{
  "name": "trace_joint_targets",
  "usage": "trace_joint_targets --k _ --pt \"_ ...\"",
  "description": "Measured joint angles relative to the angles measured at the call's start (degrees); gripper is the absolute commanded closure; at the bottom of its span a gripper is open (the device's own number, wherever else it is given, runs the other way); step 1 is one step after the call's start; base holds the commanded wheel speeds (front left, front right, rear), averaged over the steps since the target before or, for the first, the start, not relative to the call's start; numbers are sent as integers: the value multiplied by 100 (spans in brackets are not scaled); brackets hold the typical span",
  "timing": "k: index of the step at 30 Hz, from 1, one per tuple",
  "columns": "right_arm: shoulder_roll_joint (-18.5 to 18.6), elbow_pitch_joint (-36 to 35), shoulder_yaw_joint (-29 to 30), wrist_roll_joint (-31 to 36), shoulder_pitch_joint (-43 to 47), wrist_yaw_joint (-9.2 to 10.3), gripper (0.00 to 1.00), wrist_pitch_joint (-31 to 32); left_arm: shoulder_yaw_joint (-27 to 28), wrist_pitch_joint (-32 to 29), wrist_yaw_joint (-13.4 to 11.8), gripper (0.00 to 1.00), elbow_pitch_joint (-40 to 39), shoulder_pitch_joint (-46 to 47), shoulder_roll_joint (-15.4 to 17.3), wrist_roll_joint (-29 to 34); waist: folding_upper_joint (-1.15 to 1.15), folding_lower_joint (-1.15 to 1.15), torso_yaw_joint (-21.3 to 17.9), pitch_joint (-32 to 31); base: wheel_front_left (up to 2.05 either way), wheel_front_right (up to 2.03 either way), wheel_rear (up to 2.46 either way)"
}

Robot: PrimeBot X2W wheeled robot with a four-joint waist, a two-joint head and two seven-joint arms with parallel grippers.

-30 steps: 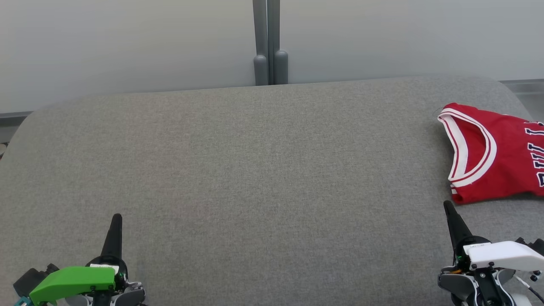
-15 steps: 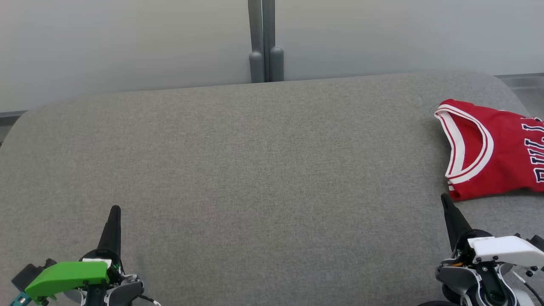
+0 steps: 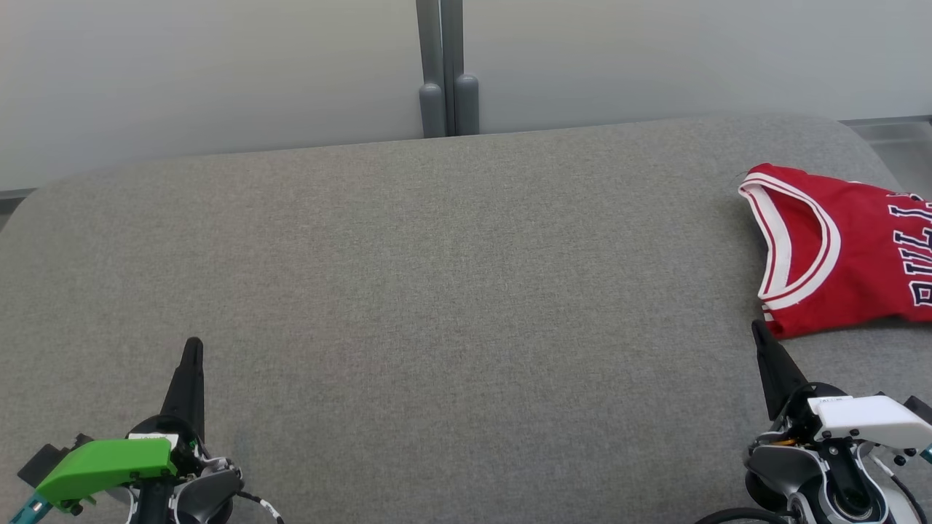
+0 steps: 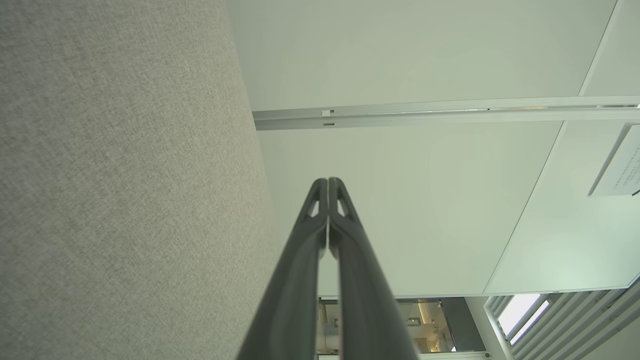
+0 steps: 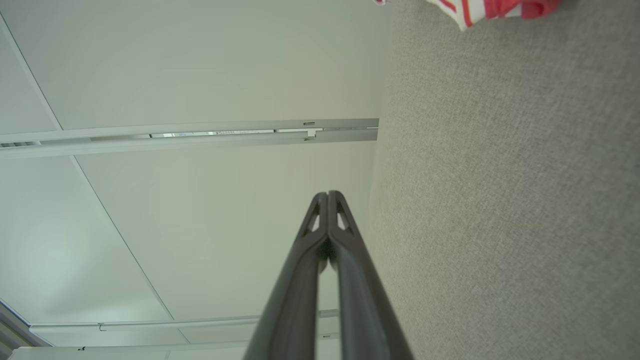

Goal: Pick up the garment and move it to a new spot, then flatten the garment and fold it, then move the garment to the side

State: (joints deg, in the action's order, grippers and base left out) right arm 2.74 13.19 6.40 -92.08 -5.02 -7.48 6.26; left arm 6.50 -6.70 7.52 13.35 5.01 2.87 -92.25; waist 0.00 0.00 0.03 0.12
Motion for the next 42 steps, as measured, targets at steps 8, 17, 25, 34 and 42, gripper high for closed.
trace_joint_targets --k 8,17,25,34,42 --pt "1 -1 -1 -21 -2 0 100 21 2 -7 0 100 -5 27 -2 -16 0 0 -3 3 0 0 0" --pt "1 -2 -1 -21 -2 0 100 21 2 -7 0 100 -5 27 -2 -16 0 0 -3 3 0 0 0" --pt "1 -2 -1 -21 -2 0 100 21 2 -7 0 100 -5 27 -2 -16 0 0 -3 3 0 0 0" --pt "1 -2 -1 -21 -2 0 100 21 2 -7 0 100 -5 27 -2 -16 0 0 -3 3 0 0 0" --pt "1 -2 -1 -21 -2 0 100 21 2 -7 0 100 -5 27 -2 -16 0 0 -3 3 0 0 0"
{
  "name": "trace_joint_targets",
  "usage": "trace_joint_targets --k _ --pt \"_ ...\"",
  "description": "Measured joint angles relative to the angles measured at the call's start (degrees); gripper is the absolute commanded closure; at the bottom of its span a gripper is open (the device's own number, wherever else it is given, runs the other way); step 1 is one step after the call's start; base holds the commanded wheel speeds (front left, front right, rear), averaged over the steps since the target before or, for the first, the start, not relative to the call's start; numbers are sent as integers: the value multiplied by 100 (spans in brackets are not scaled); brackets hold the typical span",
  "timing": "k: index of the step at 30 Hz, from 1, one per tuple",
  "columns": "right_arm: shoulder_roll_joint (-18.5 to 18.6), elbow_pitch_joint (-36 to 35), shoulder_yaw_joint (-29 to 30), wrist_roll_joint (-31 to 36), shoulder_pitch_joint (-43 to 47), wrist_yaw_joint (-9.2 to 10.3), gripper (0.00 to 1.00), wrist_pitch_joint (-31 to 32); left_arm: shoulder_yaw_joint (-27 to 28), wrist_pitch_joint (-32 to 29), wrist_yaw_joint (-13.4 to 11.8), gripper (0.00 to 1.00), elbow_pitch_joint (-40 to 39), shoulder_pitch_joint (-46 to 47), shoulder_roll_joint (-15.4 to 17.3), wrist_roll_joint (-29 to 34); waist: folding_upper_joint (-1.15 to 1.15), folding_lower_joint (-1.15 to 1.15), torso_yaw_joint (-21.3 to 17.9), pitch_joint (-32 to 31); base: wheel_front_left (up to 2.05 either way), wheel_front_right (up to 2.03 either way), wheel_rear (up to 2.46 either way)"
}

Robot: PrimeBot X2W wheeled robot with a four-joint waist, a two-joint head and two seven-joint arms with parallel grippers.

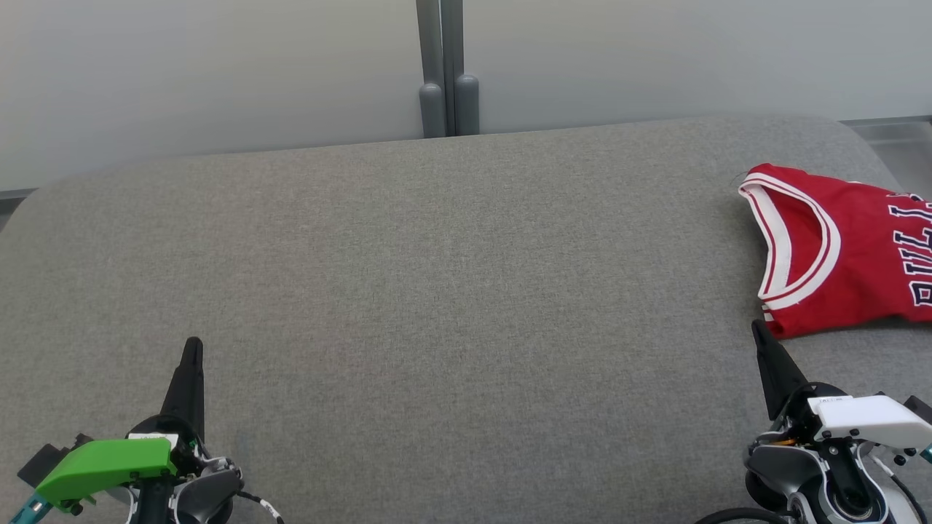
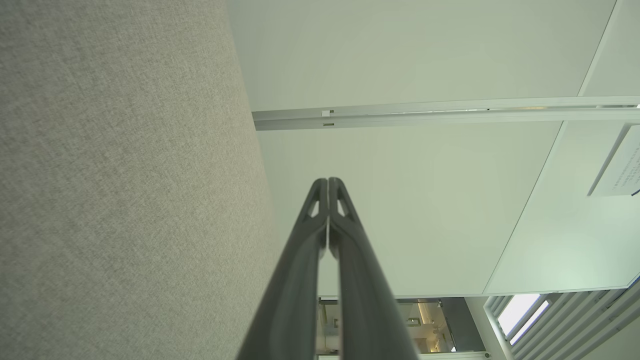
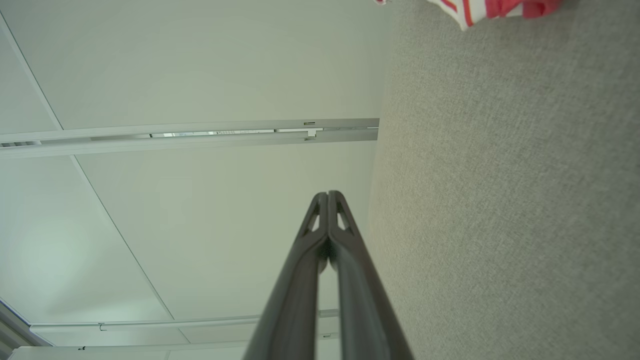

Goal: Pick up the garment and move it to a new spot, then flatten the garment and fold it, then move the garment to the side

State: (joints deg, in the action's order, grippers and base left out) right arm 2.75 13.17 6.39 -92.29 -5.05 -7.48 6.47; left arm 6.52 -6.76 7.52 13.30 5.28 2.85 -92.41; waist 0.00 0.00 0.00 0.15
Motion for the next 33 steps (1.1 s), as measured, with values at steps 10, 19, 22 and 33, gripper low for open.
trace_joint_targets --k 10,19,22,33 --pt "0 0 -1 -1 0 0 100 0 0 0 0 100 0 0 0 -1 0 0 0 0 0 0 0" --pt "0 0 -1 -1 0 0 100 0 0 1 0 100 0 0 -1 0 0 0 0 0 0 0 0" --pt "1 0 -1 -1 0 0 100 0 0 0 0 100 0 0 -1 0 0 0 0 0 0 0 0" --pt "0 0 -1 -1 -1 0 100 0 0 0 0 100 -1 0 -1 -1 0 0 0 0 0 0 0"
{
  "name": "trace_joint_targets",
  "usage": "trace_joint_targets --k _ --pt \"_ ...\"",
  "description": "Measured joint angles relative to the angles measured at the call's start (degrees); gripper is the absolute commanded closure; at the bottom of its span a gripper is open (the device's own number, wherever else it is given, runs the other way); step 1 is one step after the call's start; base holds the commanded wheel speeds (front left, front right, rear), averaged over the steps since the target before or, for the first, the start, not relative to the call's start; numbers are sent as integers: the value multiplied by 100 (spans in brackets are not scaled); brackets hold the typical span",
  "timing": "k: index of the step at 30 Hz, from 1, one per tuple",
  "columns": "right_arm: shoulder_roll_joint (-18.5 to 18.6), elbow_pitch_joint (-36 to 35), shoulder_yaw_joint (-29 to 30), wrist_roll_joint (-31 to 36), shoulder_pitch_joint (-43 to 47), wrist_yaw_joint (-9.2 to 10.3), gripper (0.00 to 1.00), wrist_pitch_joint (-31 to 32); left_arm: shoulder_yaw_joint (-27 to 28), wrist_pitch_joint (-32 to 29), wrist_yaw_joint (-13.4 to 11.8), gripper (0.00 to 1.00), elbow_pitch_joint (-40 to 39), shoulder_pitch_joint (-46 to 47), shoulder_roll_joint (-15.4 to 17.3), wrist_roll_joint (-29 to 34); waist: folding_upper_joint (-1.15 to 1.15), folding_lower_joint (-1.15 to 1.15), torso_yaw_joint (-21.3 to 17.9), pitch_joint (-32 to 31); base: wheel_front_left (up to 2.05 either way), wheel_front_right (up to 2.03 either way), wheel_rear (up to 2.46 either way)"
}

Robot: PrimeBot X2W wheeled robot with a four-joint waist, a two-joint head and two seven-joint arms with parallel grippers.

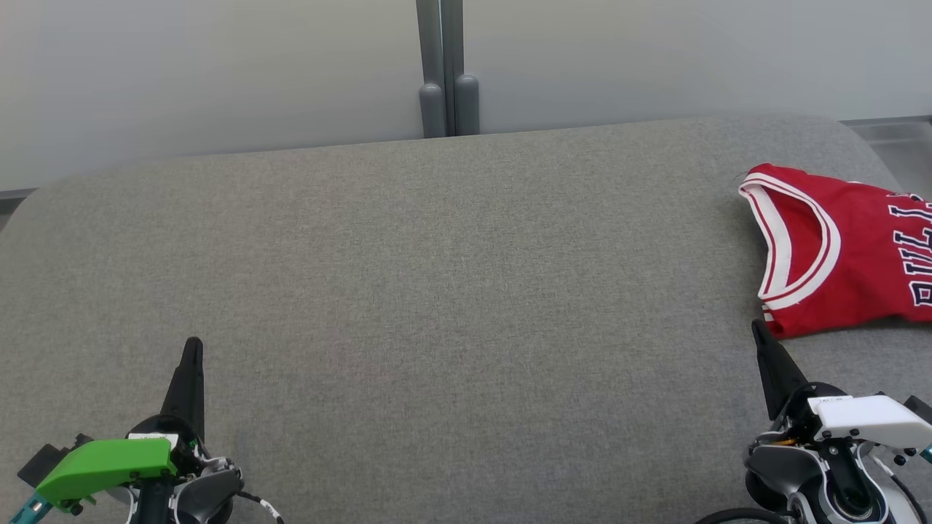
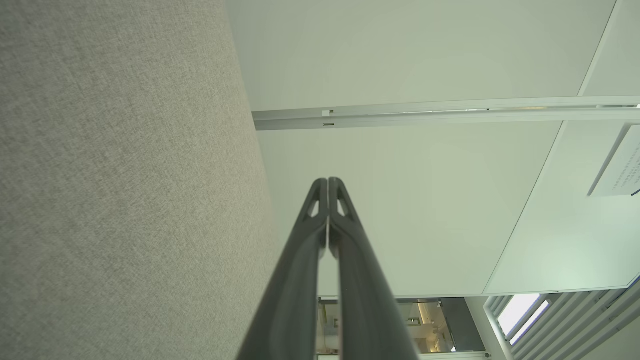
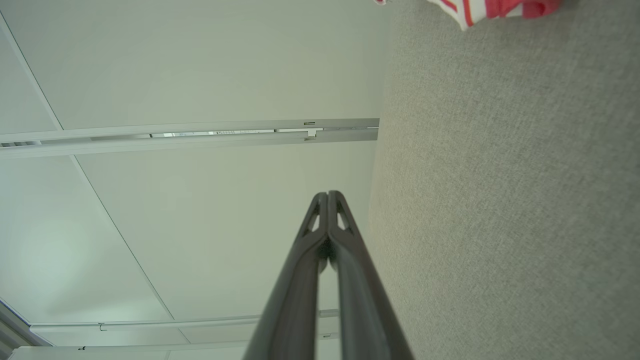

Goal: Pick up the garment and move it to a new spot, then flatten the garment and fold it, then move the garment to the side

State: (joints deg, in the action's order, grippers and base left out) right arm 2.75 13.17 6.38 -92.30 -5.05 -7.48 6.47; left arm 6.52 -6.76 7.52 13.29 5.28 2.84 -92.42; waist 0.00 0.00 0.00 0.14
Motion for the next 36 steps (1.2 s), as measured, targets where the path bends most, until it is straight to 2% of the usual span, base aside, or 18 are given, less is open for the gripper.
trace_joint_targets --k 36 --pt "1 0 0 0 0 0 100 0 0 1 0 100 0 0 0 0 0 0 0 0 0 0 0"
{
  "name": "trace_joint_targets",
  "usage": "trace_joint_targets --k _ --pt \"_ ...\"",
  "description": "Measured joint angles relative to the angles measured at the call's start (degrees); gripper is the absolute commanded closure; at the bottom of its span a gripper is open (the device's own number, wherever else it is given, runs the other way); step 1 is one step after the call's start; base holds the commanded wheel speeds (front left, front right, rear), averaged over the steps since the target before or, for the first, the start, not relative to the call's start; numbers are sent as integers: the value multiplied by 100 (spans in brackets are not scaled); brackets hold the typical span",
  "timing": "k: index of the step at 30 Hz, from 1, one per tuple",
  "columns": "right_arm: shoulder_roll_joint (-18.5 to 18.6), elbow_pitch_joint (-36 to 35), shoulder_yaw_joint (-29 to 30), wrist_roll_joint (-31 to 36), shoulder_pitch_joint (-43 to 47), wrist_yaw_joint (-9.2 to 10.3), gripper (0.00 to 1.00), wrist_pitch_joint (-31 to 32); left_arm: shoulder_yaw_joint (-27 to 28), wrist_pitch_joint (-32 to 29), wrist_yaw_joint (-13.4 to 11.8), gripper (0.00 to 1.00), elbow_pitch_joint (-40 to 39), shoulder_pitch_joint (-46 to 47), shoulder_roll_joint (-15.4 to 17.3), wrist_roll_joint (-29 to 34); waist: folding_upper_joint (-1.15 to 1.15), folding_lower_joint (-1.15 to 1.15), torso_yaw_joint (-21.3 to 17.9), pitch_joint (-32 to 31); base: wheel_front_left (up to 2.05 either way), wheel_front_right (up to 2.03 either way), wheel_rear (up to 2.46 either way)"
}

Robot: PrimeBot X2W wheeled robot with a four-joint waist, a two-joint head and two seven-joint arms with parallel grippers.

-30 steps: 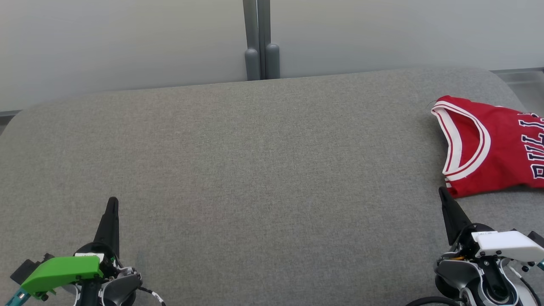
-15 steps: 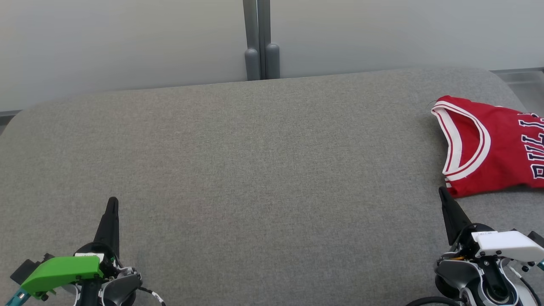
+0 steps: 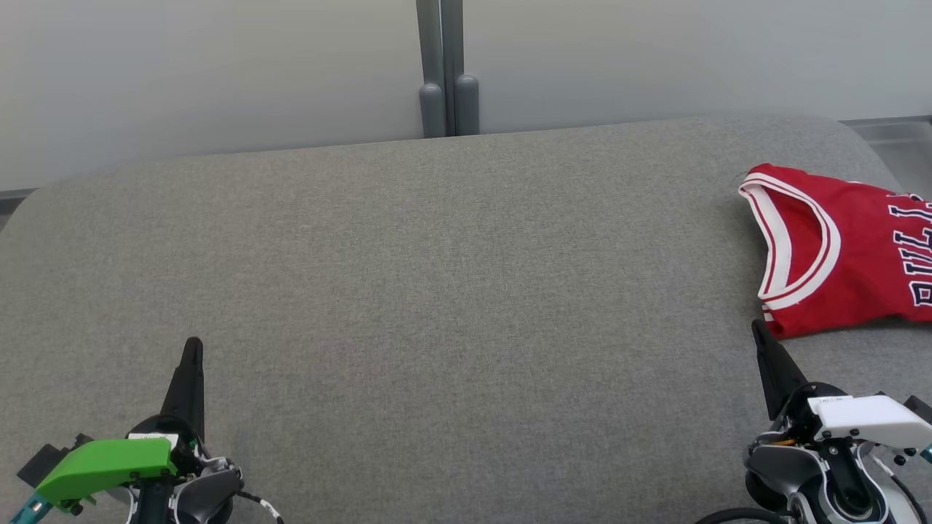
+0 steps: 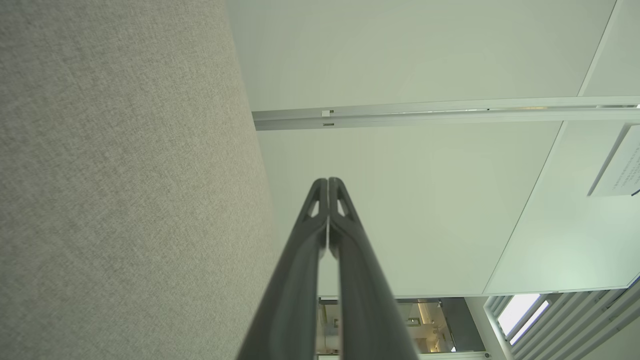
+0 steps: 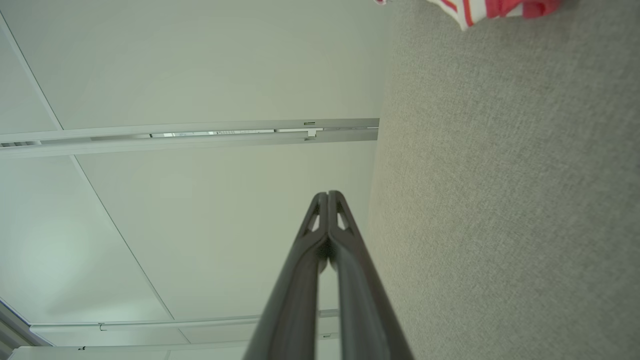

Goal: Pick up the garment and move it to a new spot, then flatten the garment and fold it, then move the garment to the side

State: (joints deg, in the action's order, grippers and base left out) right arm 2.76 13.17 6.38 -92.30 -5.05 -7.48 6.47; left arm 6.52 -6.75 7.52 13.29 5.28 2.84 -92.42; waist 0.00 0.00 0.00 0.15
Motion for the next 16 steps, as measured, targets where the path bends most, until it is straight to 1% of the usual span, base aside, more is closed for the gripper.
trace_joint_targets --k 16 --pt "0 0 0 0 0 0 100 0 0 0 0 100 0 0 0 0 0 0 0 0 0 0 0"
